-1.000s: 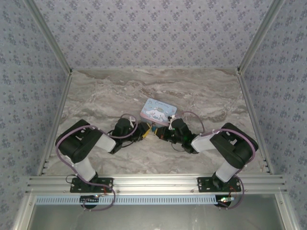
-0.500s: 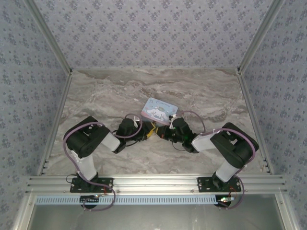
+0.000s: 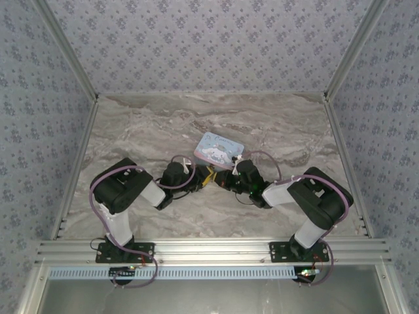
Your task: Unlock the padlock with the key
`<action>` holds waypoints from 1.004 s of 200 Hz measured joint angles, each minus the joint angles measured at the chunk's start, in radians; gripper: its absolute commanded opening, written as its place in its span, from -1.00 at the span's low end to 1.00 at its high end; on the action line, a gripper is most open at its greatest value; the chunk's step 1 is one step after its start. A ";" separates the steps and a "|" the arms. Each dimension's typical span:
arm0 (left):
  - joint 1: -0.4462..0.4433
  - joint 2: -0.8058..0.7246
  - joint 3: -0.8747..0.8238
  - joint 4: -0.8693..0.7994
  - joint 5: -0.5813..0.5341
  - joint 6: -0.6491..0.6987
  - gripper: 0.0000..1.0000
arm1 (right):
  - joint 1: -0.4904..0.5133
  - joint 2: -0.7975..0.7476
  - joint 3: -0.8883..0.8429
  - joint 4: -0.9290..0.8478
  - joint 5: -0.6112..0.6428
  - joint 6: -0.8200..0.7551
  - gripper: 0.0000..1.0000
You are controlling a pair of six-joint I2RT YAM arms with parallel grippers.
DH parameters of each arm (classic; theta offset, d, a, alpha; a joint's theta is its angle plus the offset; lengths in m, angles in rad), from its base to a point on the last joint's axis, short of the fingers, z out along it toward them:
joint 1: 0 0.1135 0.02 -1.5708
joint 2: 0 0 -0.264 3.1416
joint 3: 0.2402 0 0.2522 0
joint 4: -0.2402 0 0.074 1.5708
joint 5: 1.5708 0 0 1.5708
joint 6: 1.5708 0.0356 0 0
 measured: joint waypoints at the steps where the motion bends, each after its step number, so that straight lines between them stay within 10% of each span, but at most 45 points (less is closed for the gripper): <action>1: 0.000 0.000 0.000 0.000 0.000 0.000 -0.54 | 0.000 0.000 0.000 0.000 0.000 0.000 -1.00; 115: -0.009 -0.029 0.008 -0.036 -0.014 0.013 -0.72 | -0.014 -0.111 -0.004 -0.184 0.018 -0.072 -0.32; 201: -0.013 -0.063 0.021 -0.104 -0.023 0.021 -0.73 | 0.032 -0.420 0.003 -0.541 0.221 -0.537 0.44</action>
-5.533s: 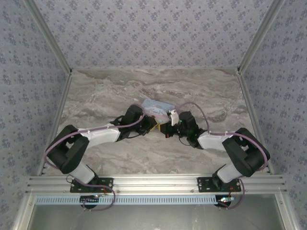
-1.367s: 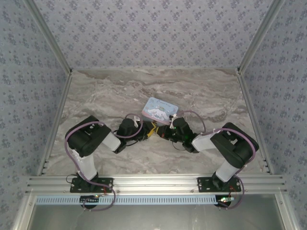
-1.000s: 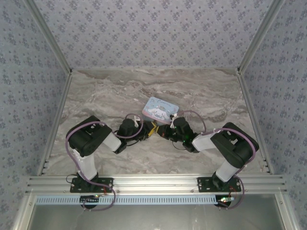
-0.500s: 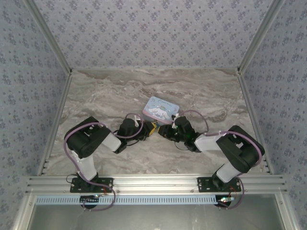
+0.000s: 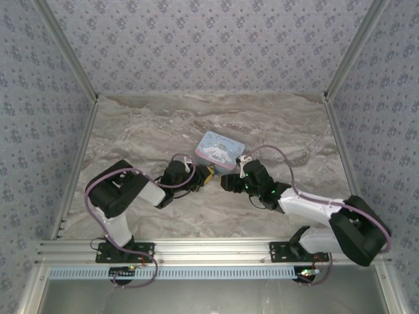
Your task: Unlock the padlock with the key
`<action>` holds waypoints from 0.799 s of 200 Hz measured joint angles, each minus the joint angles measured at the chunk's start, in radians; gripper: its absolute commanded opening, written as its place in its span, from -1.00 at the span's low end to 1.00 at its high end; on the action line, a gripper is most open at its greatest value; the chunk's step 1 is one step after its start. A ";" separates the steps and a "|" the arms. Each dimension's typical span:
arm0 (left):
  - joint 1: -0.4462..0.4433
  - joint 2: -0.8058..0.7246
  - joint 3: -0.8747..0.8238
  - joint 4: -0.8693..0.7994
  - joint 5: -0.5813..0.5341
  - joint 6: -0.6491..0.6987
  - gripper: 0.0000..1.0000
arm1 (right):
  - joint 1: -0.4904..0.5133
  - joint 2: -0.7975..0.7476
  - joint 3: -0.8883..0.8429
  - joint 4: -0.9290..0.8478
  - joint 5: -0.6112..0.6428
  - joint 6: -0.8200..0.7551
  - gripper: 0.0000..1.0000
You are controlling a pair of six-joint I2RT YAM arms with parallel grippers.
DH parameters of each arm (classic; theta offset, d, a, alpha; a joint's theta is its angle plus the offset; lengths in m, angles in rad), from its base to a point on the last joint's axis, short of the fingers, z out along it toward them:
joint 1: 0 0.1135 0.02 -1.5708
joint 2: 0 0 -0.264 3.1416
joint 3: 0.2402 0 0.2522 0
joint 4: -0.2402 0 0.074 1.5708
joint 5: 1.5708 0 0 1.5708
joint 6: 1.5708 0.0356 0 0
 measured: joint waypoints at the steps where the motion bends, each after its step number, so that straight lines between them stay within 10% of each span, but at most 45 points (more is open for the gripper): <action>1: 0.000 0.000 0.000 -0.001 0.000 0.000 -0.73 | 0.001 -0.003 0.000 -0.002 0.001 -0.002 0.45; 34: 0.000 -0.011 0.000 -0.019 -0.004 0.007 -0.76 | 0.030 -0.130 -0.002 -0.050 0.084 -0.183 1.00; 160: -0.010 -0.024 0.013 -0.060 -0.022 0.011 -0.79 | 0.294 -0.419 -0.161 0.047 0.394 -0.822 0.98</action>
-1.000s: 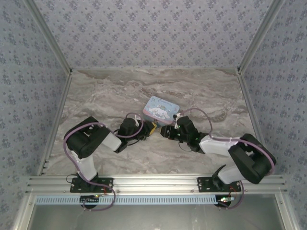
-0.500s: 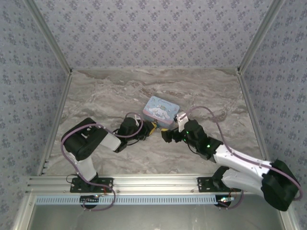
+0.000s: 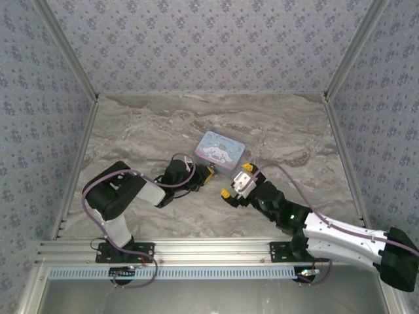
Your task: Unlock the padlock with the key
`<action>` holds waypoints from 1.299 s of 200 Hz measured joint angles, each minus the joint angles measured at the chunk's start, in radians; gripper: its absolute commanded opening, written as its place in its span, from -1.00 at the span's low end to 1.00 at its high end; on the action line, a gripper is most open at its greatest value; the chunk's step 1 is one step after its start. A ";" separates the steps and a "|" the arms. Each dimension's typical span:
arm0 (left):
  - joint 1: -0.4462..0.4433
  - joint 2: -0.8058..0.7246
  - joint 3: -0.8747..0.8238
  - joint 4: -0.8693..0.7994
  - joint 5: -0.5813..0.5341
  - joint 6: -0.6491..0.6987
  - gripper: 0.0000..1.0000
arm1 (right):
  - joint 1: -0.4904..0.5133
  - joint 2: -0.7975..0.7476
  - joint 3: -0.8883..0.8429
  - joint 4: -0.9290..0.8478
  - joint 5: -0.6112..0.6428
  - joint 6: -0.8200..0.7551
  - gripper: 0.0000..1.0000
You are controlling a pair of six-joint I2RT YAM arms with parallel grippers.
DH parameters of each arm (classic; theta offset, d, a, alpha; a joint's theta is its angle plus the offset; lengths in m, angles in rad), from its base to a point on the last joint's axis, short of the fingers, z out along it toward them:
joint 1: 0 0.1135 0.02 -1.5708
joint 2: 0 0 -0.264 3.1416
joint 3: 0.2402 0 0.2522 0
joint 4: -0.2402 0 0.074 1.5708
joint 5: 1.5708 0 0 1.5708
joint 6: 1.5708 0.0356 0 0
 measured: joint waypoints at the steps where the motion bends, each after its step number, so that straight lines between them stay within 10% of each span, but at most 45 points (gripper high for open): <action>1: 0.000 0.000 0.000 0.000 0.000 0.000 -0.79 | 0.002 0.001 -0.002 0.002 0.002 -0.005 0.97; 78: -0.012 0.000 0.016 -0.017 -0.004 -0.002 -0.80 | 0.069 0.237 -0.031 0.143 0.143 -0.292 0.59; 260: -0.018 -0.007 0.019 -0.024 -0.011 -0.020 -0.81 | -0.027 0.803 0.071 0.591 0.084 -0.218 -0.24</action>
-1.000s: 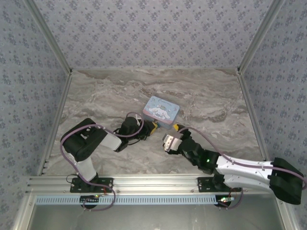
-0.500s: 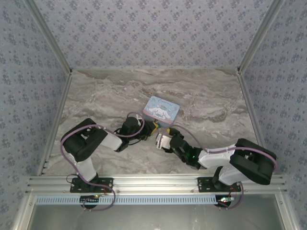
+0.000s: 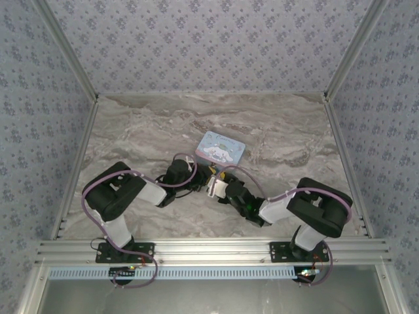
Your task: Unlock the padlock with the key
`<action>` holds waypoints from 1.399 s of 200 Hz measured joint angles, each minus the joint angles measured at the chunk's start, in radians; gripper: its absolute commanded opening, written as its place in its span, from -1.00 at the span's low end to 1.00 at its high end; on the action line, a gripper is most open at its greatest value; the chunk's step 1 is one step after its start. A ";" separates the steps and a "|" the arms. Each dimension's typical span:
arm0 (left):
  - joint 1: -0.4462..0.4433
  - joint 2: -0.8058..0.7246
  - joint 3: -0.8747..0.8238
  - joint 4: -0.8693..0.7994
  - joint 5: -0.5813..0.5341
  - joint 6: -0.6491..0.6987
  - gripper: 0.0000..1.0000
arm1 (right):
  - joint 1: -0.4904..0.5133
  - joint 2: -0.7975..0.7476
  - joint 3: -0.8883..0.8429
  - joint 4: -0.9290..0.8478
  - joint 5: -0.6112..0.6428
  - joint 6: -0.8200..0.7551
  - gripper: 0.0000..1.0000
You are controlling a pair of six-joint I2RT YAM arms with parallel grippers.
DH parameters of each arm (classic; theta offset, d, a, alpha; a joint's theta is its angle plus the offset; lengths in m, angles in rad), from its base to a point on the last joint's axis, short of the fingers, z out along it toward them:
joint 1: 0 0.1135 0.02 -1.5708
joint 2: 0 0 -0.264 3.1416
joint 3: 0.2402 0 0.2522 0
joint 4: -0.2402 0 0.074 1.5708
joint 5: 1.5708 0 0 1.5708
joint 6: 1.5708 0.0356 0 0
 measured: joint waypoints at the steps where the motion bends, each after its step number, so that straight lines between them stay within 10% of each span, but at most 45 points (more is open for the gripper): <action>1: 0.000 0.000 0.000 0.000 0.000 0.000 -0.81 | 0.000 0.002 0.002 0.001 0.000 0.002 -0.24; 280: 0.000 0.000 0.000 0.002 -0.009 -0.003 -0.81 | -0.006 0.073 0.024 0.079 0.039 0.115 -1.00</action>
